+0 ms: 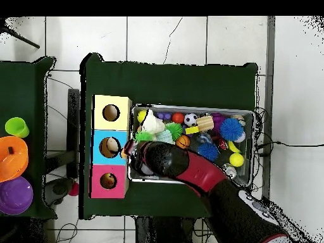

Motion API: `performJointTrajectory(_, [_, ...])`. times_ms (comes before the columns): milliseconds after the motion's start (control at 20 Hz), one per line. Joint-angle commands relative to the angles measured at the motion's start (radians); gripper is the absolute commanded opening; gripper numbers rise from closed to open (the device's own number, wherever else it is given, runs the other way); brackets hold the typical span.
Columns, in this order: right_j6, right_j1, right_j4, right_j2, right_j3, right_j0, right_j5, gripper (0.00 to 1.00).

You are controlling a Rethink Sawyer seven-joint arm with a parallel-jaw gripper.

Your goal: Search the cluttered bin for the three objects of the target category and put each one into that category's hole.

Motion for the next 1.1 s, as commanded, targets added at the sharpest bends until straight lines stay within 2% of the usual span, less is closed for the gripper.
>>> performJointTrajectory(50, [0.209, -0.08, 0.102, 0.054, 0.082, -0.006, 0.052, 0.0])
performJointTrajectory(450, [0.22, -0.123, 0.16, 0.025, 0.087, 0.035, 0.075, 0.0])
performJointTrajectory(600, [0.216, -0.113, 0.17, 0.02, 0.098, 0.042, 0.046, 0.0])
performJointTrajectory(1100, [0.207, -0.054, 0.172, -0.035, 0.06, 0.085, 0.011, 0.0])
